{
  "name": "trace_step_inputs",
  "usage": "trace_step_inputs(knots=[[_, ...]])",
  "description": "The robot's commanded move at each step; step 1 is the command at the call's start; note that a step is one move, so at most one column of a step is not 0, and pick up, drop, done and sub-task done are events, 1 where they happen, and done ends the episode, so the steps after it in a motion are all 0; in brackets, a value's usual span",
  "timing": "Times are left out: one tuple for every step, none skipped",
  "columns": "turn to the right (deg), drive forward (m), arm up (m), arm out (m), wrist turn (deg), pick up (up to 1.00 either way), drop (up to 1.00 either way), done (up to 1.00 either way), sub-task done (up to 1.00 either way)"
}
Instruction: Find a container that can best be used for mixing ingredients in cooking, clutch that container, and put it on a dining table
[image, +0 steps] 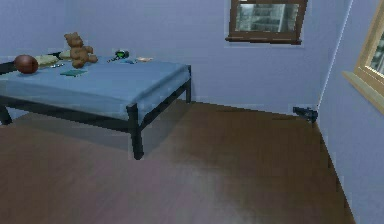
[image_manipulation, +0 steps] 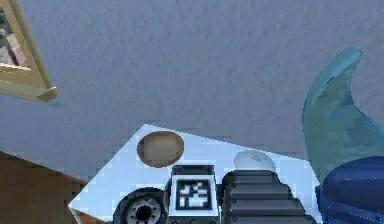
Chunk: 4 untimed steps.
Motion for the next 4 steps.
trace_step_inputs(knots=[[0.0,0.00,0.00,0.26,0.0,0.00,0.00,0.00,0.00],[0.0,0.00,0.00,0.00,45.0,0.00,0.00,0.00,0.00],[0.0,0.00,0.00,0.00,45.0,0.00,0.00,0.00,0.00],[0.0,0.00,0.00,0.00,45.0,0.00,0.00,0.00,0.00]])
